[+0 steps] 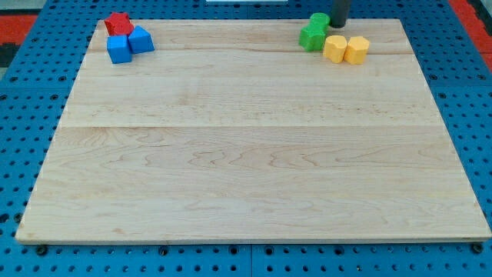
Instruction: Move the green star to center
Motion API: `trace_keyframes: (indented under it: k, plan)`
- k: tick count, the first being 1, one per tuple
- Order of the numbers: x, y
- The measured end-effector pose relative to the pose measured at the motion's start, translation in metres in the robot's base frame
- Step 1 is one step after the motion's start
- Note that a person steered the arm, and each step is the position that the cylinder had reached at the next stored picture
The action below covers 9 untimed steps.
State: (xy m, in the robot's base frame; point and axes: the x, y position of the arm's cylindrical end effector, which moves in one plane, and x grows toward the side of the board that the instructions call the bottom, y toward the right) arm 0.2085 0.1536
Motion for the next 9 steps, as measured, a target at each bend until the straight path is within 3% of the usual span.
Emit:
trace_keyframes:
  k: [2,4,5,7,9]
  plan:
    - [0.032,-0.037]
    - [0.131,-0.093]
    - [0.176,-0.148]
    - [0.106,-0.131]
    - [0.165,-0.161]
